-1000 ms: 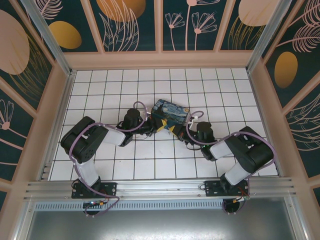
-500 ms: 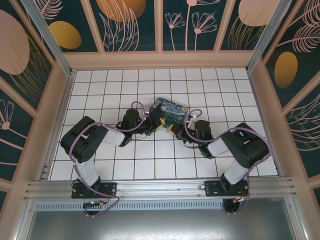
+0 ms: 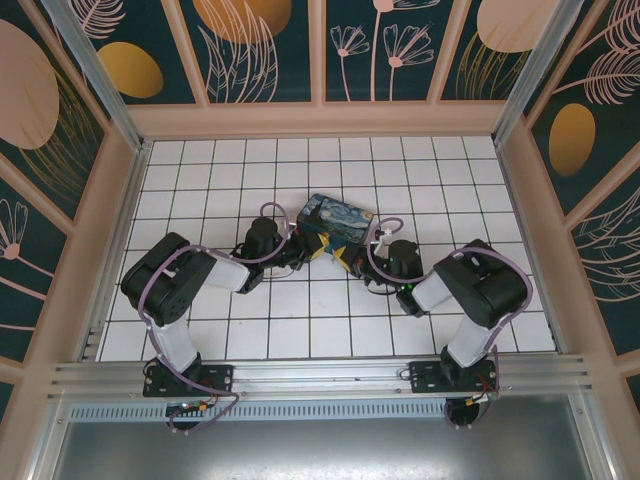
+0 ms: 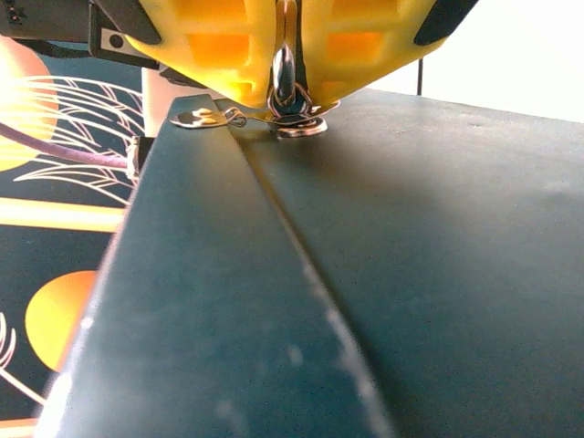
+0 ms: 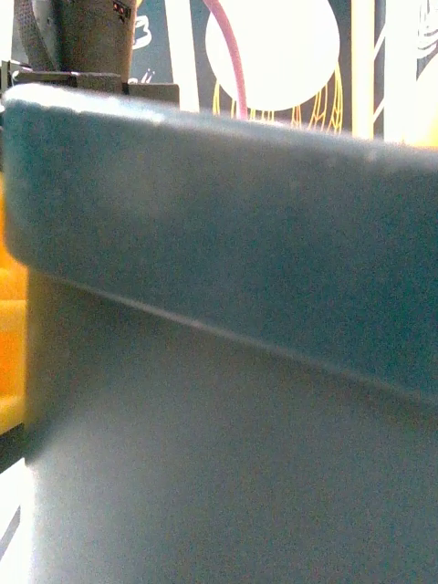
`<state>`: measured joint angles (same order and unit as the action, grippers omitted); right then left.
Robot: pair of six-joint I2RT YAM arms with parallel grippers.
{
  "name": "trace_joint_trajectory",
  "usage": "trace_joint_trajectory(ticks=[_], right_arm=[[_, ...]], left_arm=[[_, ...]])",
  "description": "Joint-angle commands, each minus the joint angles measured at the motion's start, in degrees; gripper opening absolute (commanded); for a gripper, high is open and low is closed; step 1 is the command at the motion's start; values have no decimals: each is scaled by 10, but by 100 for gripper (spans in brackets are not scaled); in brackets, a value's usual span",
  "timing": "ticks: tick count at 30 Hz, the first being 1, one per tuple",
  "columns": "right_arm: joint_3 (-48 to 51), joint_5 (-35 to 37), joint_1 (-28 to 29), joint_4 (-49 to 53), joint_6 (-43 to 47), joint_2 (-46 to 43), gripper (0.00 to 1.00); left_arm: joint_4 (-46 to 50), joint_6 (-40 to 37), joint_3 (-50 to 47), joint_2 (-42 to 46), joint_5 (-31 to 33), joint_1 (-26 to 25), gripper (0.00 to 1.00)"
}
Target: Unlock a padlock with a key
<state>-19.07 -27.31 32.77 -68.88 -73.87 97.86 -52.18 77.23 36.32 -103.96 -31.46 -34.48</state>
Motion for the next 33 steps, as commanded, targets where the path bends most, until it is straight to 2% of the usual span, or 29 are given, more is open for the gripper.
trace_joint_trajectory(ticks=[1,6,11,16,23,33], right_arm=[[-42,15,0,70,72,-45,0],[-64,47,-3,211,169,-87,0],[-58,59,-7,226,205,-96,0],[-39,41,-6,146,170,-81,0],[-20,10,-1,6,53,-48,0],[-24,21,16,-71,-29,-42,0]], left_arm=[[22,-35,9,17,-82,-25,0],[60,-59,20,19,-80,-25,0],[93,-79,30,22,-77,-26,0],[95,-79,33,25,-74,-25,0],[15,-21,17,30,-65,-27,0],[-75,57,-11,28,-27,-29,0]])
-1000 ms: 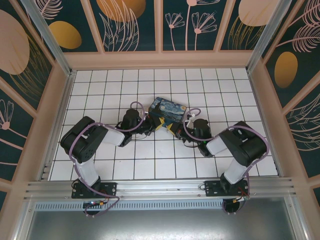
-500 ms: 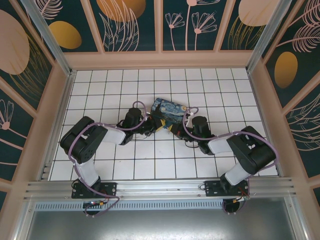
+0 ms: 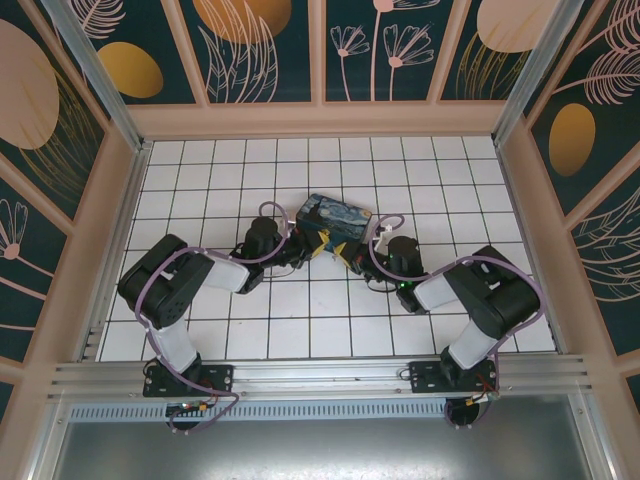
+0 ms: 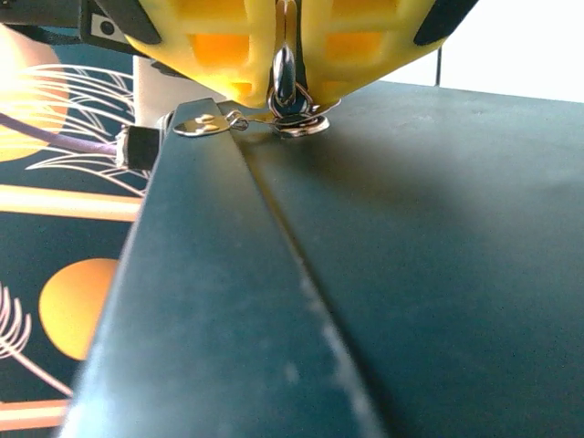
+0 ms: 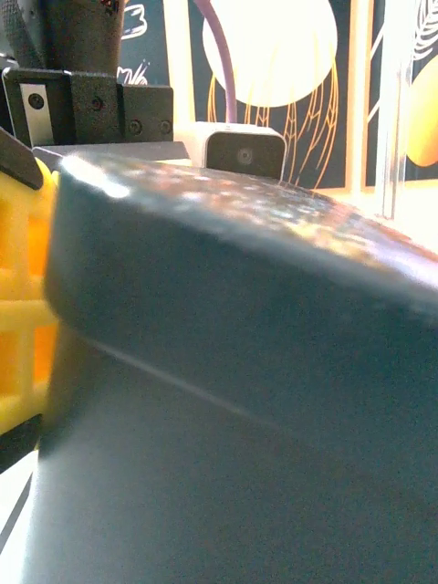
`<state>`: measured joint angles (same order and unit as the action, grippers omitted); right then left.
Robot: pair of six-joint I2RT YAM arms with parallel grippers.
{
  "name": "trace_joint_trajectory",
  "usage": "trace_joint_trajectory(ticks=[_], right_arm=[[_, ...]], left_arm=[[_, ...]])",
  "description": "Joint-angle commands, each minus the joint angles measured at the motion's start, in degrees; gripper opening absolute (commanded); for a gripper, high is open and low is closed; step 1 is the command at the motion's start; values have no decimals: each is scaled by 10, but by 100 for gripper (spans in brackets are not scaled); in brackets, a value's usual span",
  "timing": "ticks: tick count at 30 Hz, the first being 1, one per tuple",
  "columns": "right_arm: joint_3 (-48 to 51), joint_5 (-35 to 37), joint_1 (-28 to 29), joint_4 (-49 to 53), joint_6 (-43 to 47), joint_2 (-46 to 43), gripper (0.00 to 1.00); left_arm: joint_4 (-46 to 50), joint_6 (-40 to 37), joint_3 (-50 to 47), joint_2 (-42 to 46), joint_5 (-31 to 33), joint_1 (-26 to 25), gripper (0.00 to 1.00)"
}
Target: Unlock a padlock with a key
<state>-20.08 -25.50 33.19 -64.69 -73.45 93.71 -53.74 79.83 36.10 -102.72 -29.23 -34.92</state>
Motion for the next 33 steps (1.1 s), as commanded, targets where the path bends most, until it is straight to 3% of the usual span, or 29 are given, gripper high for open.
trace_joint_trajectory(ticks=[1,6,22,33], right_arm=[[-14,3,11,-118,-39,-1,0],[-16,8,11,-120,-46,1,0],[-14,2,-35,32,69,-51,0],[-20,-4,-22,9,55,-43,0]], left_arm=[[-64,35,-11,16,-43,-25,0],[-69,41,-9,11,-36,-27,0],[0,-27,-4,7,-68,-27,0],[-1,-28,0,2,-68,-27,0]])
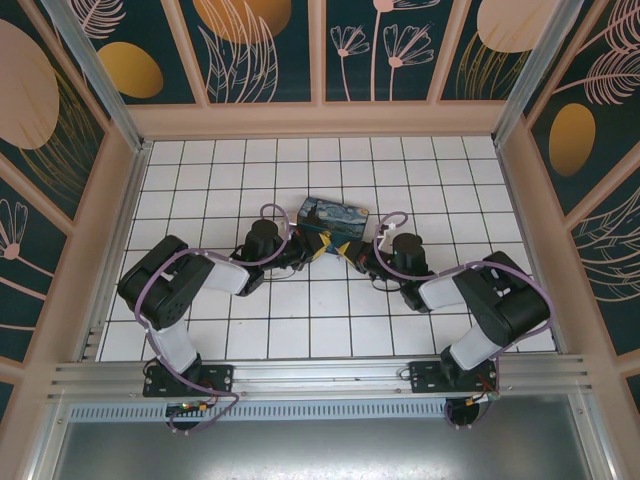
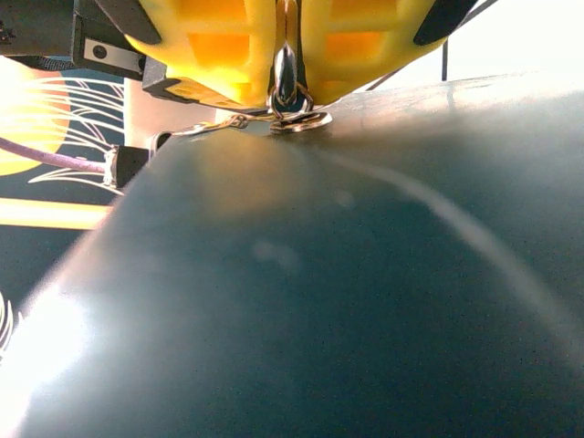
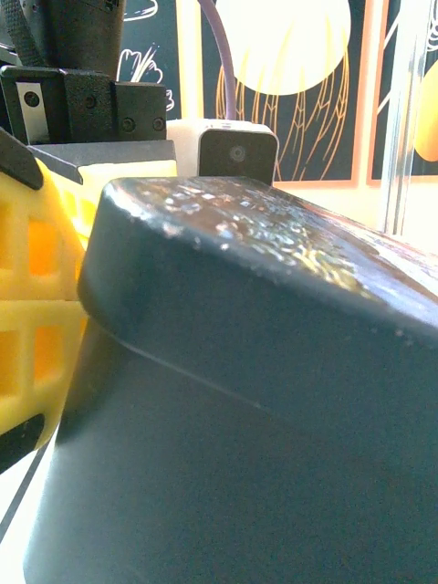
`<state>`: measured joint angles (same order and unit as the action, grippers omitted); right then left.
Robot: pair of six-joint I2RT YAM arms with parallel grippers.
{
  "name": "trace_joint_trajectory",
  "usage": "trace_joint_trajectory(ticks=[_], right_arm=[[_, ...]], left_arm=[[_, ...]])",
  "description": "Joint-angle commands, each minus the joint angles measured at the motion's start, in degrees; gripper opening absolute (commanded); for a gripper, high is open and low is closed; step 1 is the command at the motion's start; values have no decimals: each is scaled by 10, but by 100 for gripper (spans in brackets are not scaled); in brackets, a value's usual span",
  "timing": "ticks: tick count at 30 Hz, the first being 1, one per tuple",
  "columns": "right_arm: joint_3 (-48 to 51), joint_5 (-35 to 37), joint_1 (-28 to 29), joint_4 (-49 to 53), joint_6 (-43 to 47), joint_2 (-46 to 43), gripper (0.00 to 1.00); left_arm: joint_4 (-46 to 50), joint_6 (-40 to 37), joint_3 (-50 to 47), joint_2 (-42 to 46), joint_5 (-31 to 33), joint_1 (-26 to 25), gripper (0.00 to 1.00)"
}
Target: Unlock a padlock with a key
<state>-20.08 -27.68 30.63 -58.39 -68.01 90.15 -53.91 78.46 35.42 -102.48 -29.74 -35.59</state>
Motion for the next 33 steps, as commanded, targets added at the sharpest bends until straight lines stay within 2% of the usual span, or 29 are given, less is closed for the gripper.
trace_joint_trajectory(ticks=[1,7,17,26,33], right_arm=[[-22,19,4,-55,0,-6,0],[-30,22,27,-88,-26,18,0],[-29,25,31,-176,-71,63,0],[-39,32,58,-214,-93,65,0],[-24,59,36,-154,-61,41,0]], left_arm=[[0,-14,9,-3,-63,-21,0],[-1,-10,16,-4,-64,-21,0],[-9,-6,13,-1,-64,-21,0],[-33,7,12,-17,-66,-21,0],[-22,1,3,-2,-66,-20,0]])
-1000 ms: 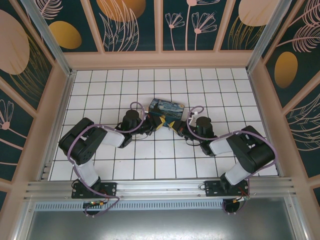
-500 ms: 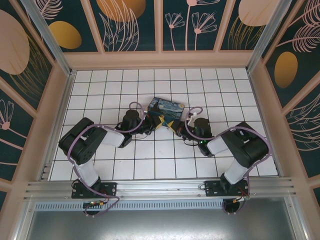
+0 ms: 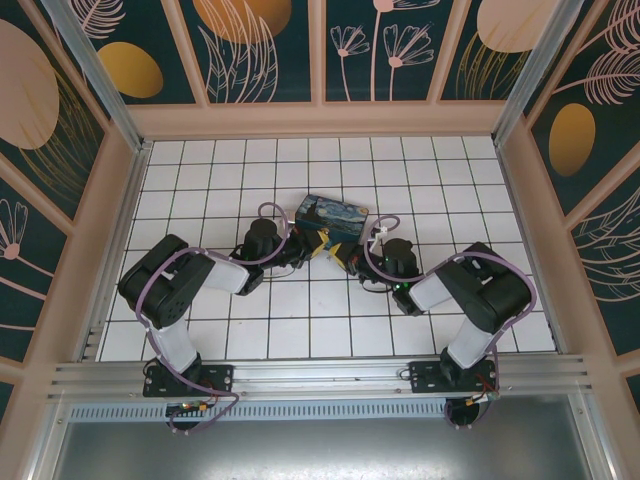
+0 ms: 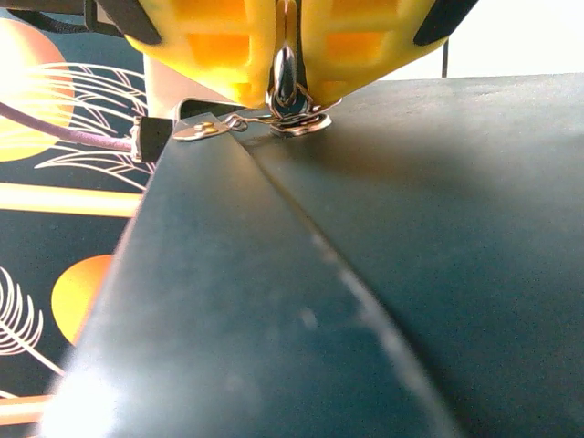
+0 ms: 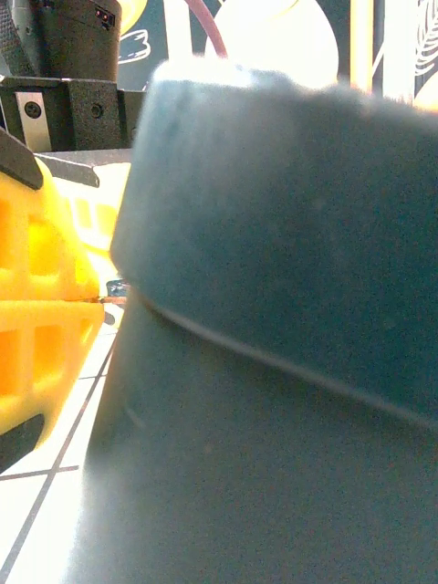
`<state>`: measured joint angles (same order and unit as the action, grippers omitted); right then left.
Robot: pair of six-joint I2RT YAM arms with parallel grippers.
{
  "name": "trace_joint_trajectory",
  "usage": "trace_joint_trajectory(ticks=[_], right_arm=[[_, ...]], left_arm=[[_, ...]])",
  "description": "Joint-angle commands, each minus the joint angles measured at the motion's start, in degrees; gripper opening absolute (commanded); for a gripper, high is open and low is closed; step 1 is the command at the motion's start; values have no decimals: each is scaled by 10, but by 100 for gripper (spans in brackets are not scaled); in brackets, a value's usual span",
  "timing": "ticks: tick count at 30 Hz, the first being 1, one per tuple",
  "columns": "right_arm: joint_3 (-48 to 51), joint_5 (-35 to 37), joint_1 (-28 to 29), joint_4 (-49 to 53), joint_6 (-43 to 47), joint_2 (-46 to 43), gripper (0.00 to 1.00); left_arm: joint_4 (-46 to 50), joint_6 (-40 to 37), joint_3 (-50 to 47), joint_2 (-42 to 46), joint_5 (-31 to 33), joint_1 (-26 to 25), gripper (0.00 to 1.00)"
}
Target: Unlock a padlock with a key
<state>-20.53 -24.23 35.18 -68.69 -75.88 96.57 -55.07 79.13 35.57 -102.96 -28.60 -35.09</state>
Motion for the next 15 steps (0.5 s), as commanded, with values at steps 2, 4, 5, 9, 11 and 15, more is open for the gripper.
trace_joint_trajectory(ticks=[2,4,5,9,11,15], right_arm=[[-9,22,-20,-49,21,-26,0],[2,16,-27,-52,22,-31,0],[8,13,-30,-46,26,-36,0],[26,9,-35,-27,39,-56,0],[33,6,-35,-22,42,-64,0],[38,1,-56,-11,49,-71,0]], left_arm=[[-8,-9,-2,8,-76,-25,0],[0,-15,-3,13,-73,-25,0],[3,-16,-4,13,-73,-25,0],[11,-21,-5,14,-70,-25,0],[12,-22,-5,14,-69,-25,0],[13,-22,-6,14,-69,-25,0]])
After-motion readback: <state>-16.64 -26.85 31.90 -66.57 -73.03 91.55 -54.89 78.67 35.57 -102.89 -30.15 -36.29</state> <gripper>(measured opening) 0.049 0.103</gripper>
